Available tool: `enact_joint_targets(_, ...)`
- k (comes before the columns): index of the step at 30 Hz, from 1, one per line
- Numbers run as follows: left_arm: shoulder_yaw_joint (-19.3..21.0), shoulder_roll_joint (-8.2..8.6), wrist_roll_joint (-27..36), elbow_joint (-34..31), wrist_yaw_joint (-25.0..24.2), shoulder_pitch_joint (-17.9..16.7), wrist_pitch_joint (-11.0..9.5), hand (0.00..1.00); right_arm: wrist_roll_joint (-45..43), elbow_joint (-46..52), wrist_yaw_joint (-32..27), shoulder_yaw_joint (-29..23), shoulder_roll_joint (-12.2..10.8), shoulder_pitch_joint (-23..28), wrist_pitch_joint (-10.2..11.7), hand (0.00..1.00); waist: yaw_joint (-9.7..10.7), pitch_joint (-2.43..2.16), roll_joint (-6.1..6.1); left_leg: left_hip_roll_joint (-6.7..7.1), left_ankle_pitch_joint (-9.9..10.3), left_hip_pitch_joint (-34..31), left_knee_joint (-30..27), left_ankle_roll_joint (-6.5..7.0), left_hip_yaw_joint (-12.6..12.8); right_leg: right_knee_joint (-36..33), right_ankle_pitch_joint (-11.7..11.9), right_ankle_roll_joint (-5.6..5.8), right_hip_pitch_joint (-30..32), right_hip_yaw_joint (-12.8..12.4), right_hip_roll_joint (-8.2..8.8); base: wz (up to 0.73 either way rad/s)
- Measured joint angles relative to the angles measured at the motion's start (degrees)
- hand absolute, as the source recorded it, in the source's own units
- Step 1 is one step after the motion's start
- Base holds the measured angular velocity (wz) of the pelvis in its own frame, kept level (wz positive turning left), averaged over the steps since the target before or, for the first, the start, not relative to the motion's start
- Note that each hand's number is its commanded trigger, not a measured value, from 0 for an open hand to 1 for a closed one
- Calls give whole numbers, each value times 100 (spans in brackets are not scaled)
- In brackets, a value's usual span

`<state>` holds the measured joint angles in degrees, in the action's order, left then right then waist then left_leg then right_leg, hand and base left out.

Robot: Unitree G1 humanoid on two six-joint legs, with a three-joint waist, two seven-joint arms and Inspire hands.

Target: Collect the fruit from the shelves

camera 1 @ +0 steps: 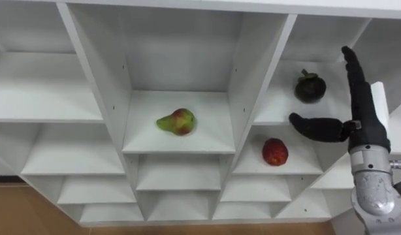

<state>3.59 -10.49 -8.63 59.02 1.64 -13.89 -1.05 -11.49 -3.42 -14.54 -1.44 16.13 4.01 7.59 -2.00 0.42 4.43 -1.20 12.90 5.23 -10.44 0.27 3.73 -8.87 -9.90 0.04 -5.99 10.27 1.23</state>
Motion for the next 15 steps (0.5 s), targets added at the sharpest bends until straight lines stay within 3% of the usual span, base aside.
enact_joint_targets(15,73,8,-45,-97,-1,-103,68,100,139,-605,104,-31,215,-380,-22,0,-12,-16,40,21,-1,-59,-52,1,-139,0,0,0,-3,78,16,3)
